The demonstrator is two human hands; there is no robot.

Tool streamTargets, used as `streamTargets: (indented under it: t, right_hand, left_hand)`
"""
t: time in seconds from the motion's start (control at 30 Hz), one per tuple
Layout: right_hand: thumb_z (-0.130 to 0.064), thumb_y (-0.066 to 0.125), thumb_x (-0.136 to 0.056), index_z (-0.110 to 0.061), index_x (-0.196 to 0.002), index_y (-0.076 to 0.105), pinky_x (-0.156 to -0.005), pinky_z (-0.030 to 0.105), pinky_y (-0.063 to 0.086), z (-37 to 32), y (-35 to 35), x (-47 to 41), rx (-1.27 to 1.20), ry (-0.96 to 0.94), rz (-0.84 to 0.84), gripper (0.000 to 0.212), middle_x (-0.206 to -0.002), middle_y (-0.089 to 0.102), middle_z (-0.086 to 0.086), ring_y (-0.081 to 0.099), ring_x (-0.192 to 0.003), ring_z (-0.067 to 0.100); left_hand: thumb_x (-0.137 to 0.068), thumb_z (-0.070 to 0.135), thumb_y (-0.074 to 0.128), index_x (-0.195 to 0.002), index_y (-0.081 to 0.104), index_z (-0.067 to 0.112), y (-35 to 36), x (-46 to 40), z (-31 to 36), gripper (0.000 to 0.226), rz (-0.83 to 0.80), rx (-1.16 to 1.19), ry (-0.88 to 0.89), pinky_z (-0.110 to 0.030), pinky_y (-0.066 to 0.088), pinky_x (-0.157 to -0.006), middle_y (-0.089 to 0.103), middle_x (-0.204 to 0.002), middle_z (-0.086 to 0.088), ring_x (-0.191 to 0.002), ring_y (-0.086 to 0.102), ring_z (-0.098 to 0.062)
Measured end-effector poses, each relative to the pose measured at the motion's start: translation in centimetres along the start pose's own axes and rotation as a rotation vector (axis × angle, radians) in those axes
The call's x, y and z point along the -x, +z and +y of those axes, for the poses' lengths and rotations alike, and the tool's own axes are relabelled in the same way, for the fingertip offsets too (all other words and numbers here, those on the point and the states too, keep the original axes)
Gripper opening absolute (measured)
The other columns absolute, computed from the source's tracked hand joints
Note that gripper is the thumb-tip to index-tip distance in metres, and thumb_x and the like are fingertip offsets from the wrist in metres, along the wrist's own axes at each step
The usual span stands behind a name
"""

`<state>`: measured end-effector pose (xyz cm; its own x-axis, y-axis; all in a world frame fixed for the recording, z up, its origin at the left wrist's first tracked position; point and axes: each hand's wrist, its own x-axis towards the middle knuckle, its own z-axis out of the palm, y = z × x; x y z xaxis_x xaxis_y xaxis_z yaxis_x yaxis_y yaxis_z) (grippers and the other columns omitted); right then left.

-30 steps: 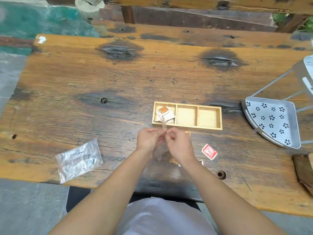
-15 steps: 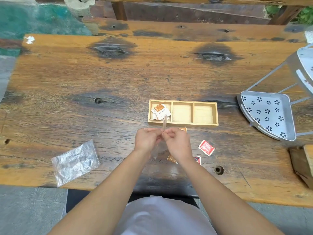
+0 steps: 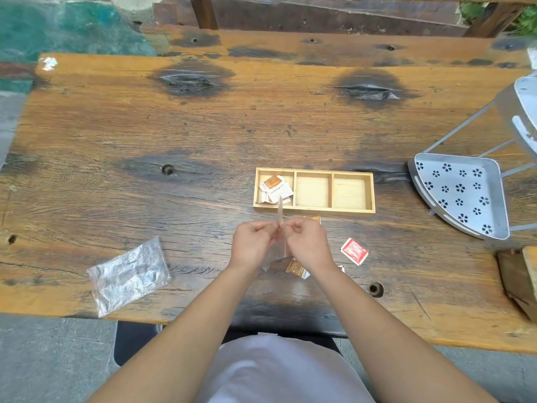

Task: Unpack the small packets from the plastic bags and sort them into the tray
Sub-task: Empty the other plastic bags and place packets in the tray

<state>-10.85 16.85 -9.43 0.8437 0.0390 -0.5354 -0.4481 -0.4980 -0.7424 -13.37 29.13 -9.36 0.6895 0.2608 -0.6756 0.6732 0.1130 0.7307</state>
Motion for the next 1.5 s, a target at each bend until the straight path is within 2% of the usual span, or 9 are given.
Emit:
streamTargets:
  t: [0.13,0.23,0.37,0.53,0.7,0.87,1.13,1.3,1.5]
  right_hand:
    - [-0.031,0.059,-0.084,-0.037,-0.073,0.076,-0.078,0.045,0.063,0.3,0.3,-0.2,-0.015,0.017,-0.131,0.021,-0.083,0.079,-0.002,0.076,-0.08,0.02]
    - [-0.026,0.059,-0.091,-0.032,-0.072,0.075,-0.074,0.049,0.064,0.7,0.3,-0.2,-0.07,0.012,-0.161,0.025,-0.082,0.079,0.003,0.078,-0.078,0.024]
    - [-0.011,0.061,-0.098,-0.011,-0.09,0.076,-0.075,0.044,0.065,1.0,0.4,-0.1,-0.171,0.054,-0.221,0.017,-0.091,0.078,0.014,0.078,-0.082,0.025]
    - [-0.012,0.064,-0.098,-0.012,-0.088,0.076,-0.077,0.039,0.065,1.5,0.5,0.0,-0.259,0.106,-0.227,0.015,-0.091,0.078,0.016,0.078,-0.087,0.027]
    - [-0.01,0.062,-0.099,-0.003,-0.097,0.076,-0.076,0.035,0.065,1.8,0.8,-0.1,-0.267,0.115,-0.231,0.016,-0.09,0.078,0.015,0.078,-0.085,0.022]
    - [-0.007,0.059,-0.1,-0.001,-0.098,0.075,-0.063,0.021,0.061,1.8,0.8,0.1,-0.261,0.118,-0.215,0.017,-0.081,0.074,0.008,0.074,-0.072,0.009]
    - [-0.013,0.075,-0.09,-0.009,-0.092,0.078,-0.064,0.023,0.06,2.1,1.1,0.7,-0.274,0.105,-0.221,0.005,-0.092,0.078,0.009,0.077,-0.084,0.012]
    - [-0.01,0.069,-0.093,-0.021,-0.08,0.075,-0.069,0.03,0.063,1.7,1.1,0.7,-0.233,0.09,-0.223,0.018,-0.091,0.077,0.005,0.076,-0.089,0.017]
    - [-0.01,0.061,-0.096,-0.02,-0.083,0.073,-0.067,0.03,0.063,1.4,1.2,0.8,-0.243,0.097,-0.214,0.021,-0.091,0.077,0.006,0.076,-0.083,0.013]
  left_hand:
    - [-0.082,0.025,0.07,-0.078,0.083,0.021,-0.5,0.0,-0.4,0.015,0.006,-0.061,0.023,-0.047,0.058,-0.094,0.081,-0.086,-0.003,-0.092,0.077,-0.024]
    - [-0.078,0.035,0.075,-0.085,0.083,0.015,-0.8,-0.1,-0.7,0.022,-0.005,-0.06,0.03,-0.048,0.059,-0.092,0.081,-0.087,-0.005,-0.09,0.077,-0.025]
    - [-0.086,0.028,0.077,-0.088,0.082,0.007,-1.1,-0.2,-0.8,0.021,-0.018,0.0,0.003,-0.043,0.061,-0.088,0.08,-0.088,-0.011,-0.087,0.078,-0.027]
    - [-0.091,0.019,0.074,-0.092,0.079,0.003,-1.4,0.2,-0.6,0.017,-0.021,0.062,-0.045,-0.02,0.06,-0.068,0.08,-0.083,-0.007,-0.079,0.078,-0.015]
    - [-0.092,0.016,0.072,-0.091,0.08,0.006,-1.5,0.3,-0.8,0.013,-0.036,0.079,-0.054,-0.021,0.06,-0.07,0.081,-0.085,-0.006,-0.081,0.078,-0.016]
    - [-0.092,0.015,0.072,-0.083,0.081,0.009,-1.4,0.5,-0.8,0.014,-0.051,0.051,-0.046,-0.019,0.057,-0.064,0.08,-0.079,-0.005,-0.074,0.076,-0.013]
    - [-0.088,0.017,0.077,-0.075,0.081,0.011,-1.7,0.1,-1.1,0.015,-0.01,0.04,-0.06,-0.037,0.061,-0.078,0.08,-0.082,-0.012,-0.078,0.075,-0.028]
    - [-0.087,0.013,0.077,-0.076,0.08,0.01,-1.6,0.4,-0.9,0.013,-0.007,0.063,-0.06,-0.037,0.062,-0.081,0.079,-0.086,-0.016,-0.083,0.075,-0.03]
    - [-0.088,0.023,0.075,-0.07,0.082,0.02,-1.5,0.0,-1.4,0.019,0.015,-0.062,-0.028,-0.048,0.061,-0.088,0.08,-0.081,-0.008,-0.088,0.077,-0.033]
